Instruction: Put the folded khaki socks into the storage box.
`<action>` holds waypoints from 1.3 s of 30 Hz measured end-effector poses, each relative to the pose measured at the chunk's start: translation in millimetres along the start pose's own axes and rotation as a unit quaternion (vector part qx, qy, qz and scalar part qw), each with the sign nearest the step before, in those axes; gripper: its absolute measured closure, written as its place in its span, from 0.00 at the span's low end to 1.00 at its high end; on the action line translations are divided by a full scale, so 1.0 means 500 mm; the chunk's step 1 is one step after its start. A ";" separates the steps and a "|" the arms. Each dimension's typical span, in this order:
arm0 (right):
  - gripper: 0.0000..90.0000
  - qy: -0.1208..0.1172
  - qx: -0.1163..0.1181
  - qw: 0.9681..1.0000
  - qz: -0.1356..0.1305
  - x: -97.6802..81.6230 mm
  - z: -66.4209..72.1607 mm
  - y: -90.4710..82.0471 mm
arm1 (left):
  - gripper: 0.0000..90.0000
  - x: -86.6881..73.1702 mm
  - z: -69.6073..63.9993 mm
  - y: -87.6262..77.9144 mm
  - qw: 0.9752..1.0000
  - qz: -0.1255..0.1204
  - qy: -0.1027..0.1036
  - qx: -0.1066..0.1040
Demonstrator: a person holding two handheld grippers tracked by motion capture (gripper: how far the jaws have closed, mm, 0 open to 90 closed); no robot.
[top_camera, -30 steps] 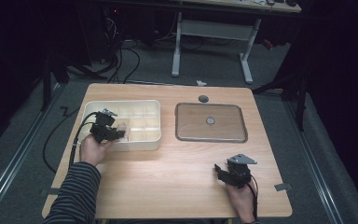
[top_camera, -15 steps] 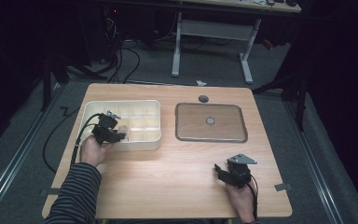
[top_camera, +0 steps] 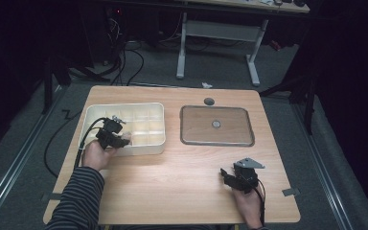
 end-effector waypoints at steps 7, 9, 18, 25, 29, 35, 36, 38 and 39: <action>0.44 0.002 0.002 1.000 -0.001 0.000 -0.001 0.000 | 0.76 0.001 0.000 -0.009 1.000 -0.008 -0.002 0.006; 0.44 0.001 0.002 1.000 -0.001 0.000 -0.001 0.000 | 0.72 0.002 0.002 -0.017 1.000 -0.017 -0.007 0.008; 0.45 0.001 0.001 1.000 -0.001 0.000 0.000 0.000 | 0.70 0.020 -0.002 -0.049 0.996 -0.086 -0.017 0.023; 0.45 0.002 0.001 1.000 -0.001 0.000 -0.001 0.000 | 0.85 0.020 0.000 -0.050 0.996 -0.084 -0.028 0.016; 0.45 0.001 0.000 1.000 0.000 0.000 0.000 0.000 | 0.87 0.015 -0.003 -0.037 0.997 -0.063 -0.025 0.025; 0.45 0.000 0.000 1.000 0.000 0.000 0.000 0.000 | 0.87 0.011 -0.001 -0.026 0.998 -0.045 -0.022 0.029; 0.45 0.001 0.000 1.000 0.000 0.000 0.000 0.000 | 0.87 0.011 -0.001 -0.026 0.998 -0.045 -0.019 0.030; 0.45 0.001 0.001 1.000 0.000 0.000 0.000 0.000 | 0.87 0.010 0.001 -0.025 0.999 -0.043 -0.016 0.030; 0.45 0.001 0.000 1.000 0.000 0.000 0.000 0.000 | 0.87 0.010 0.002 -0.024 0.999 -0.043 -0.015 0.029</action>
Point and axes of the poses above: each handheld gripper's, and its own axes: y roughly forward along the jaws, x roughly out of its top, z roughly to its left, the point moved 3 cm from there along y, roughly forward along the jaws, and after that the axes turned 8 degrees about -z, right-handed, at the moved point
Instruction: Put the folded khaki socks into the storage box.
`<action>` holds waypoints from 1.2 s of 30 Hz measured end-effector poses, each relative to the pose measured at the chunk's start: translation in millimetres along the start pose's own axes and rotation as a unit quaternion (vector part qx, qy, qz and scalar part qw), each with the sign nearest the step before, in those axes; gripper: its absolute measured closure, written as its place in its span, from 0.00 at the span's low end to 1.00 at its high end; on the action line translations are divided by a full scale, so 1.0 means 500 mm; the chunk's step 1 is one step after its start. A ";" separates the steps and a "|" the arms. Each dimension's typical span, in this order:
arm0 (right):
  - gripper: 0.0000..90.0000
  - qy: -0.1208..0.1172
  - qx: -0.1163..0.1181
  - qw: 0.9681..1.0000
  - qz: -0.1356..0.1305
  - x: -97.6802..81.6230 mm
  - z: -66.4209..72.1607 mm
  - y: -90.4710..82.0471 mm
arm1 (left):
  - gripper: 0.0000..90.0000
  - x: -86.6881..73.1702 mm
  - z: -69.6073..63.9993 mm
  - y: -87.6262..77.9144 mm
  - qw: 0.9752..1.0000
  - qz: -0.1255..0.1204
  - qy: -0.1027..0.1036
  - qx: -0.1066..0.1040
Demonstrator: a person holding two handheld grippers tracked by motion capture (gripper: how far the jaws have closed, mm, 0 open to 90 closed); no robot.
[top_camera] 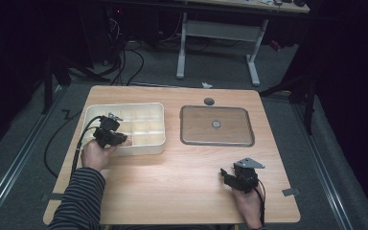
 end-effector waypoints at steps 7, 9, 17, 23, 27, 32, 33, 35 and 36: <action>0.44 0.000 -0.001 1.000 0.000 0.000 0.000 0.000 | 0.86 -0.004 0.004 0.010 1.000 0.011 0.013 0.007; 0.44 -0.001 0.000 1.000 0.000 0.000 0.000 0.000 | 0.86 -0.004 0.006 0.010 1.000 0.011 0.009 0.005; 0.44 0.001 0.001 1.000 0.000 0.000 0.000 0.000 | 0.81 -0.004 0.004 0.006 1.000 0.006 0.011 0.010; 0.44 0.002 0.001 1.000 0.000 0.000 0.000 0.000 | 0.72 -0.001 0.002 -0.003 1.000 -0.006 0.009 0.017; 0.44 0.002 0.002 1.000 -0.001 0.000 -0.001 0.000 | 0.64 0.001 0.002 -0.010 1.000 -0.014 0.004 0.020; 0.44 0.003 0.002 1.000 0.000 0.000 -0.001 0.000 | 0.58 0.004 0.002 -0.021 0.999 -0.024 -0.002 0.021; 0.44 0.003 0.002 1.000 0.000 0.000 -0.001 0.000 | 0.58 0.004 0.002 -0.024 0.999 -0.026 -0.001 0.020; 0.44 0.003 0.002 1.000 0.000 0.000 -0.001 0.000 | 0.57 0.005 0.002 -0.029 0.999 -0.030 -0.001 0.024; 0.44 0.003 0.002 1.000 0.000 0.000 -0.001 0.000 | 0.57 0.006 0.002 -0.032 0.999 -0.032 -0.002 0.026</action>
Point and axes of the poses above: each handheld gripper's, and its own axes: y roughly forward along the jaws, x roughly out of its top, z roughly to its left, the point moved 3 cm from there along y, roughly forward along the jaws, and after that the axes turned 8 degrees about -z, right-handed, at the moved point
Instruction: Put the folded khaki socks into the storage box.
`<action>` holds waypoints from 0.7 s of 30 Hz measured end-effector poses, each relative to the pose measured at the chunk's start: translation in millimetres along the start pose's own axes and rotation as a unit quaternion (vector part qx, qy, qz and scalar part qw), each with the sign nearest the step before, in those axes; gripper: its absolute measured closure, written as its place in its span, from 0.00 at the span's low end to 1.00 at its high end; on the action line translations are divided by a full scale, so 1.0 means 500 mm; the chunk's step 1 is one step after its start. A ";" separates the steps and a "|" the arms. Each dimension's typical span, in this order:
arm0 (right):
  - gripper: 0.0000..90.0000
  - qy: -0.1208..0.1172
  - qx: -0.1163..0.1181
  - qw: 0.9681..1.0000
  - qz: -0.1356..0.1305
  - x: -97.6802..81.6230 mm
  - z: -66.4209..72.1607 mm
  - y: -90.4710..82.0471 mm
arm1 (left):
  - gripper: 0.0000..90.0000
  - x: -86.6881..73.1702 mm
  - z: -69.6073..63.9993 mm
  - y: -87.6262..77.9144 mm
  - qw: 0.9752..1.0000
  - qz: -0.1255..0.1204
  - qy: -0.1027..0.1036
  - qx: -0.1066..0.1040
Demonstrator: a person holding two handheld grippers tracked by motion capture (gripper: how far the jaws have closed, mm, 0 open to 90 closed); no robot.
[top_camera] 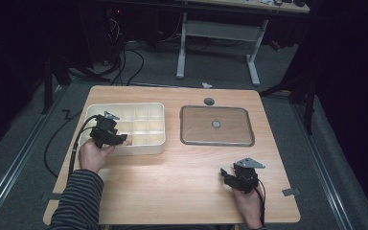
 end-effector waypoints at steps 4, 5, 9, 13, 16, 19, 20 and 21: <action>0.44 0.000 0.000 1.000 0.000 0.000 0.000 0.000 | 0.54 0.002 0.002 -0.008 1.000 -0.008 -0.005 0.002; 0.44 0.000 0.001 1.000 0.000 0.000 0.000 0.000 | 0.54 0.003 0.002 -0.016 1.000 -0.015 -0.006 0.003; 0.44 0.000 0.001 1.000 0.000 0.000 0.000 0.000 | 0.53 0.006 0.000 -0.027 1.000 -0.023 -0.005 0.006; 0.44 0.000 0.001 1.000 0.000 0.000 0.000 0.000 | 0.52 0.007 -0.001 -0.037 0.999 -0.032 -0.008 0.007; 0.44 0.000 0.001 1.000 0.000 0.000 0.000 0.000 | 0.52 0.006 -0.001 -0.045 0.999 -0.040 -0.012 0.007; 0.44 0.001 0.001 1.000 0.000 0.000 0.000 0.000 | 0.54 0.002 0.001 -0.053 0.999 -0.048 -0.019 0.004; 0.44 0.000 0.001 1.000 0.000 0.000 0.000 0.000 | 0.54 0.000 0.002 -0.056 0.998 -0.051 -0.021 0.003; 0.44 -0.001 0.001 1.000 0.000 0.000 0.000 0.000 | 0.54 -0.001 0.003 -0.057 0.998 -0.052 -0.022 0.004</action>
Point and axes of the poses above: each handheld gripper's, and its own axes: y roughly forward along the jaws, x roughly out of its top, z roughly to its left, the point moved 3 cm from there along y, roughly forward along the jaws, and after that the axes turned 8 degrees about -z, right-handed, at the moved point
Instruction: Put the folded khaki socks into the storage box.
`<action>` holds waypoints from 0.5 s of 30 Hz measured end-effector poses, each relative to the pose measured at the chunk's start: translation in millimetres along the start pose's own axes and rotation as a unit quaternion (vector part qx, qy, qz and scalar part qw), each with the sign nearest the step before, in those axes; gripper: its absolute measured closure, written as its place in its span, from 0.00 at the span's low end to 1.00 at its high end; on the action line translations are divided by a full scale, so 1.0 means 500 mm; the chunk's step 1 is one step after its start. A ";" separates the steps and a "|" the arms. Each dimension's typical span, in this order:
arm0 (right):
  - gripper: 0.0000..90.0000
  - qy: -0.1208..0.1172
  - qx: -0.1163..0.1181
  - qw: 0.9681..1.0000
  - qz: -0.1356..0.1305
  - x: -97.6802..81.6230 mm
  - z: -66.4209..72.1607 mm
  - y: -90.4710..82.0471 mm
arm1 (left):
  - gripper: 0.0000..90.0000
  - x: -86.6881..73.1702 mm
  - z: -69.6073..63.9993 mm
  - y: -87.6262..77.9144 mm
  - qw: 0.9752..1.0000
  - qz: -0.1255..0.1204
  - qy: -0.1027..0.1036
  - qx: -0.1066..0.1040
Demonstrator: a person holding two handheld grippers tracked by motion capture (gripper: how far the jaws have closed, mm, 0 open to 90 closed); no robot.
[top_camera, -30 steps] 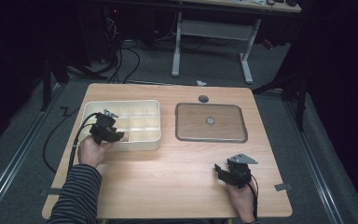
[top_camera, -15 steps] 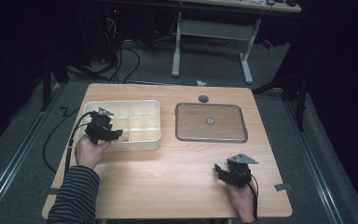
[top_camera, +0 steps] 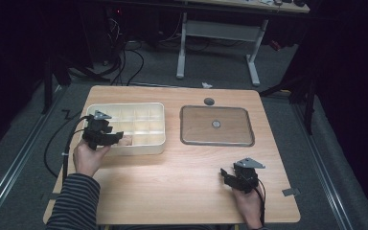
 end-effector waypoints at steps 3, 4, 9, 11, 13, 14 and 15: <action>0.44 0.001 0.000 1.000 0.000 0.000 0.000 0.000 | 0.54 -0.004 0.002 -0.007 1.000 -0.005 -0.007 0.000; 0.44 0.001 0.000 1.000 0.000 0.000 0.000 0.000 | 0.54 -0.006 0.004 -0.010 1.000 -0.008 -0.008 0.000; 0.44 0.001 0.000 1.000 0.000 0.000 0.000 0.000 | 0.54 -0.010 0.006 -0.022 1.000 -0.015 -0.012 0.000; 0.44 0.000 0.000 1.000 0.000 0.000 0.000 0.000 | 0.53 -0.012 0.007 -0.031 1.000 -0.021 -0.013 -0.003; 0.44 -0.002 0.000 1.000 -0.001 0.000 0.000 0.000 | 0.53 -0.014 0.009 -0.039 0.999 -0.027 -0.018 -0.006; 0.44 -0.001 0.000 1.000 0.000 0.000 0.000 0.000 | 0.53 -0.015 0.010 -0.041 0.999 -0.028 -0.018 -0.005; 0.44 -0.001 0.000 1.000 0.000 0.000 0.000 0.000 | 0.53 -0.015 0.011 -0.044 0.999 -0.028 -0.018 -0.004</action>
Point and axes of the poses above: each handheld gripper's, and its own axes: y roughly forward along the jaws, x roughly out of its top, z roughly to its left, the point moved 3 cm from there along y, roughly forward along the jaws, and after that the axes turned 8 degrees about -z, right-handed, at the moved point
